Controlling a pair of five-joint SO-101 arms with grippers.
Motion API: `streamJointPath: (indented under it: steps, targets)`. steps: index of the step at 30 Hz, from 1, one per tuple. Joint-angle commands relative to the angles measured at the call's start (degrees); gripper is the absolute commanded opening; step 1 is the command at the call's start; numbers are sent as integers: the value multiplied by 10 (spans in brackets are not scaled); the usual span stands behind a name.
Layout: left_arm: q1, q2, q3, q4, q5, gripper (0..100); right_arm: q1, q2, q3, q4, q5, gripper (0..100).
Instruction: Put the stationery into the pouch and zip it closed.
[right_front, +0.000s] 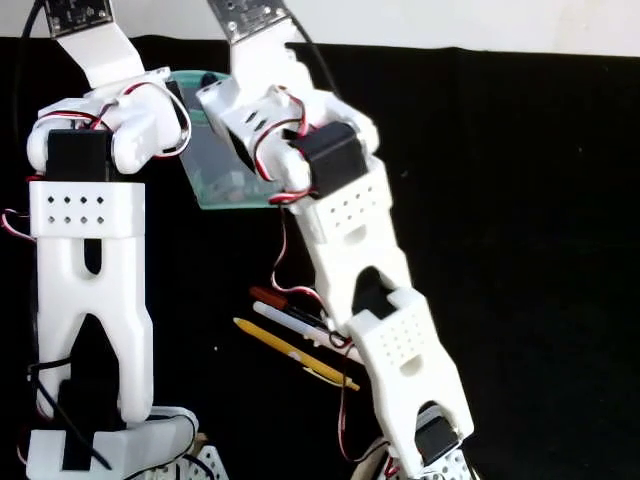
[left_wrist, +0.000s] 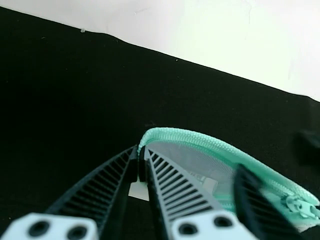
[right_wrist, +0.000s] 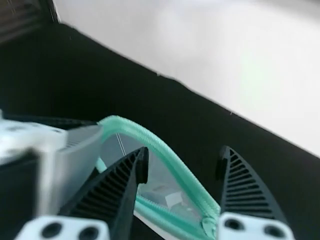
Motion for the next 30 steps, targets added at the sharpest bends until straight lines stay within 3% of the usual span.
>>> streamJointPath:
  steps: [1,11,17,28,30]
  targets:
    - [0,25,5,0,-4,6,9,-65,-50,22,-1,216]
    - [2,25,7,0,-4,6,32,-123,-50,142,0,216]
    - [2,25,7,0,-4,6,57,-124,-29,144,0,216]
    - [2,25,7,0,-4,6,55,-243,294,143,3,216]
    - [2,25,7,0,-4,6,55,-272,368,143,32,216]
